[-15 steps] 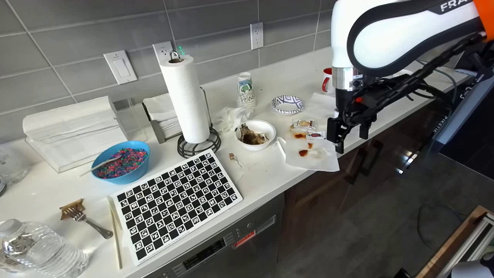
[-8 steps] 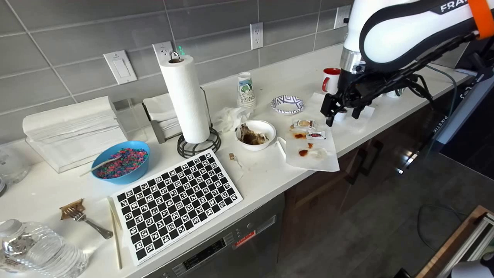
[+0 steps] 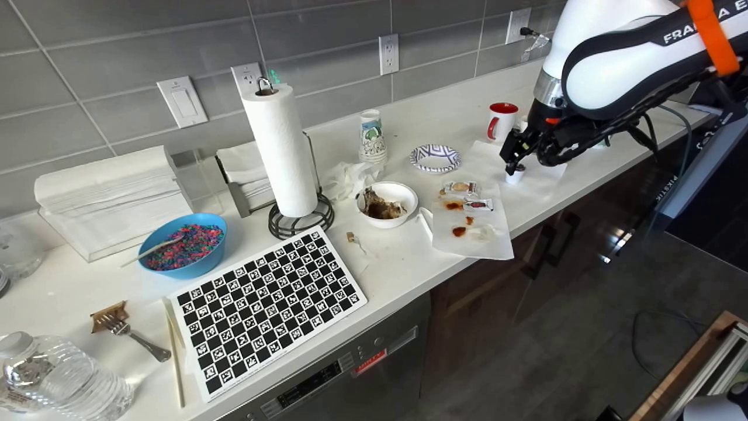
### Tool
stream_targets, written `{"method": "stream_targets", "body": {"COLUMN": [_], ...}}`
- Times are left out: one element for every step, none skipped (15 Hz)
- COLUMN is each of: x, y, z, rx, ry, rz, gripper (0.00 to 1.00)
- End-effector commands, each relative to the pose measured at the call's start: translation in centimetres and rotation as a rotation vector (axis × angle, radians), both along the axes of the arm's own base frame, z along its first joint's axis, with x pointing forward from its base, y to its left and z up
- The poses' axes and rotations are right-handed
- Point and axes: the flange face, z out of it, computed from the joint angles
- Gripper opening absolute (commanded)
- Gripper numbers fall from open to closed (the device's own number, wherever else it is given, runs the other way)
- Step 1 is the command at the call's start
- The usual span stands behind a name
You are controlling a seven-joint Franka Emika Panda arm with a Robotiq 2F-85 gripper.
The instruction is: Place the small white container to the left of the mug in the bin beneath the counter
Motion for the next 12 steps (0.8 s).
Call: {"method": "stream_targets", "body": {"x": [0.0,0.2,0.8,1.2,1.9,2.4,3.0,3.6,4.2,4.7,5.3,5.9], "y": [0.0,-0.2,-1.0,-1.5,-2.3,-3.0,-3.8,-4.5,-5.3,-5.9,-6.5,-7.0], "z": [0.1,0.1,-0.1,-0.1,-0.1,0.0,0.0,-0.1,-0.4,-0.7,-1.3,-1.7], "rx": [0.000,-0.026,-0.034,-0.030,-0.051,-0.060,-0.072,-0.081,-0.093,-0.094,-0.092,-0.090], "ry": [0.001,-0.008,-0.046,-0.075,-0.108,-0.137,-0.151,-0.160,-0.154,-0.152,-0.133,-0.117], "rz": [0.002,0.030,0.079,0.102,0.147,0.179,0.214,0.246,0.269,0.292,0.304,0.315], "gripper": [1.00,1.00,1.00,1.00,1.00,1.00,1.00,1.00,1.00,1.00,1.00,1.00]}}
